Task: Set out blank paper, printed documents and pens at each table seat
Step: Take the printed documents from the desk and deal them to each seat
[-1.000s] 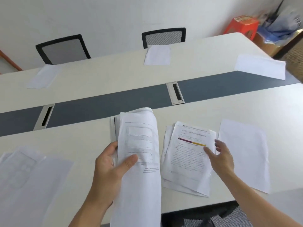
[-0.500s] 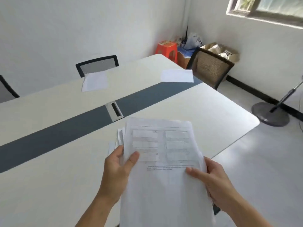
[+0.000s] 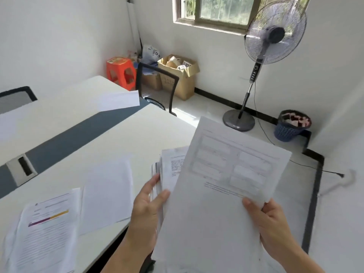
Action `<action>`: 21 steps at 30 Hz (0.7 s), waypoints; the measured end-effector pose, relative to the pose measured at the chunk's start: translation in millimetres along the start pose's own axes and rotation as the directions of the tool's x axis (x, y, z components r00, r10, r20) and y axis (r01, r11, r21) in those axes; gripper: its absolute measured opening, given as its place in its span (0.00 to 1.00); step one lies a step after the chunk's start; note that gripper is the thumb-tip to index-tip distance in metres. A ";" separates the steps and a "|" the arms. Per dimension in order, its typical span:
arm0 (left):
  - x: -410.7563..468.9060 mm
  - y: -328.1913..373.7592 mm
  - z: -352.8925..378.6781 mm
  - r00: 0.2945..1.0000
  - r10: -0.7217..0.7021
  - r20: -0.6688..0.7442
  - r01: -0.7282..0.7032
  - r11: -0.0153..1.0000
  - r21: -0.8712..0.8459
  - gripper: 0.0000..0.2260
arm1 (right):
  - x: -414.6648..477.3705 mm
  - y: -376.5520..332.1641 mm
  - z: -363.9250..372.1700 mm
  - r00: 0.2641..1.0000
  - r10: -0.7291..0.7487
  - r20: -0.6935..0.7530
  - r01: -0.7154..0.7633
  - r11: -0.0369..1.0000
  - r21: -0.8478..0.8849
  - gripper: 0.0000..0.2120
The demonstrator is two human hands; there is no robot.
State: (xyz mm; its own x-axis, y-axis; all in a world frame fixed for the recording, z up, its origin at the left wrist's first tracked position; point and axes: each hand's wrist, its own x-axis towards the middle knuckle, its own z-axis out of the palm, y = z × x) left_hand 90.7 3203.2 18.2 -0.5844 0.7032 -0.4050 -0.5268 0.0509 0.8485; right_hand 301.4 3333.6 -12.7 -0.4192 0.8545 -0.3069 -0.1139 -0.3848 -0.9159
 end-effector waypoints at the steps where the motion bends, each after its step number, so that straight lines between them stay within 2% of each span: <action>1: 5.6 -1.2 14.7 0.999 -0.019 0.044 0.019 1.000 0.007 0.14 | 6.5 -6.1 -10.9 1.000 0.003 0.000 -0.003 1.000 0.009 0.08; 4: 30.6 -2.0 48.3 0.997 0.038 0.074 -0.046 0.992 0.116 0.09 | 31.4 -19.3 -34.3 0.999 0.034 -0.015 -0.034 0.999 0.031 0.09; 7: 62.0 6.9 76.2 0.993 0.102 0.058 -0.112 0.975 0.194 0.14 | 61.3 -29.1 -44.5 0.999 0.034 -0.037 -0.031 0.998 0.058 0.13; 10: 105.3 11.7 104.1 0.991 0.126 0.050 -0.133 0.974 0.181 0.12 | 102.3 -35.1 -54.1 0.992 0.019 -0.125 -0.010 0.997 0.077 0.15; 15: 182.1 23.7 157.4 0.990 0.109 0.086 -0.115 0.991 0.070 0.12 | 185.5 -66.4 -65.9 0.941 -0.048 -0.335 0.080 0.993 0.082 0.05; 21: 272.7 54.8 216.9 0.973 0.218 0.079 -0.225 0.970 0.094 0.03 | 279.1 -117.1 -75.9 0.907 -0.065 -0.416 0.131 0.982 0.134 0.06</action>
State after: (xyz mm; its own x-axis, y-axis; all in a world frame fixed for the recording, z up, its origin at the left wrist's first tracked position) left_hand 36.3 3551.6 28.2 -0.6341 0.7514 -0.1823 -0.3216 -0.0419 0.9459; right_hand 266.2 3643.7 -10.8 0.0021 0.9451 -0.3267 -0.2873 -0.3124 -0.9055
